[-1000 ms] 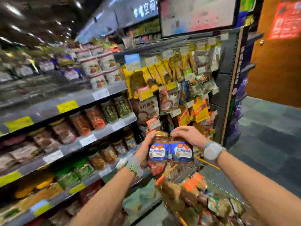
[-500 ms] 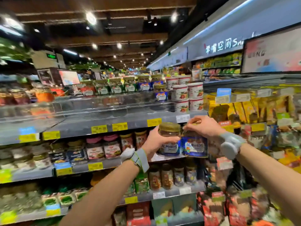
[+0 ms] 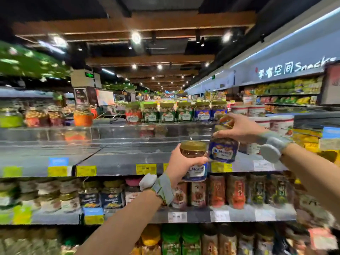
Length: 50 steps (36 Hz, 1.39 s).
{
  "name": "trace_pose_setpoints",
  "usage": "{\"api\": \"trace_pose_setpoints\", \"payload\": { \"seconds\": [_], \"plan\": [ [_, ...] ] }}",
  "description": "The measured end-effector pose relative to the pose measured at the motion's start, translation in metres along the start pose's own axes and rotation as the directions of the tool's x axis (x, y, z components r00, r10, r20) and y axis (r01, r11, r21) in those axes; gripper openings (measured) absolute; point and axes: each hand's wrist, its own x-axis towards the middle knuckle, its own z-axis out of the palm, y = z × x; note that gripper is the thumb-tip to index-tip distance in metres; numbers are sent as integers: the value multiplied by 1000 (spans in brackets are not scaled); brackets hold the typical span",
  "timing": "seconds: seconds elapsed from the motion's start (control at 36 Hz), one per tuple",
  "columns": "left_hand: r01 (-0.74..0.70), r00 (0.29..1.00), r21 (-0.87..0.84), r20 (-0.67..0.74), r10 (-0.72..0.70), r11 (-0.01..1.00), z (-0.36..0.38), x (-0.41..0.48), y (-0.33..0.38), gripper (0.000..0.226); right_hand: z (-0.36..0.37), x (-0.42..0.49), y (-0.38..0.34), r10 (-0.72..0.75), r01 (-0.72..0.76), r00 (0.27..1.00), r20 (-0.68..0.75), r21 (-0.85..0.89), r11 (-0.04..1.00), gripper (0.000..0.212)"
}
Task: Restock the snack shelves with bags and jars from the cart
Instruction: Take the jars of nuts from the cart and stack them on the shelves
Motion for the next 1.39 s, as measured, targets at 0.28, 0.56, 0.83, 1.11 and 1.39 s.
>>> {"api": "trace_pose_setpoints", "payload": {
  "seconds": [0.28,0.56,0.83,1.11,1.39],
  "plan": [
    [28,990,85,-140,-16,996,-21,61,-24,76,9,115,12,-120,121,993,16,-155,980,71],
    [22,987,133,-161,-1,991,-8,104,-13,73,45,188,35,-167,191,981,102,-300,935,82],
    [19,986,173,-168,11,985,7,119,-17,71,59,209,57,-186,209,975,118,-233,950,77],
    [-9,990,195,-139,37,981,13,123,-17,73,63,209,56,-183,207,978,104,-318,925,58],
    [43,994,207,-111,-20,977,21,135,-9,89,46,192,47,-253,256,967,46,-212,943,55]
  ]
}}
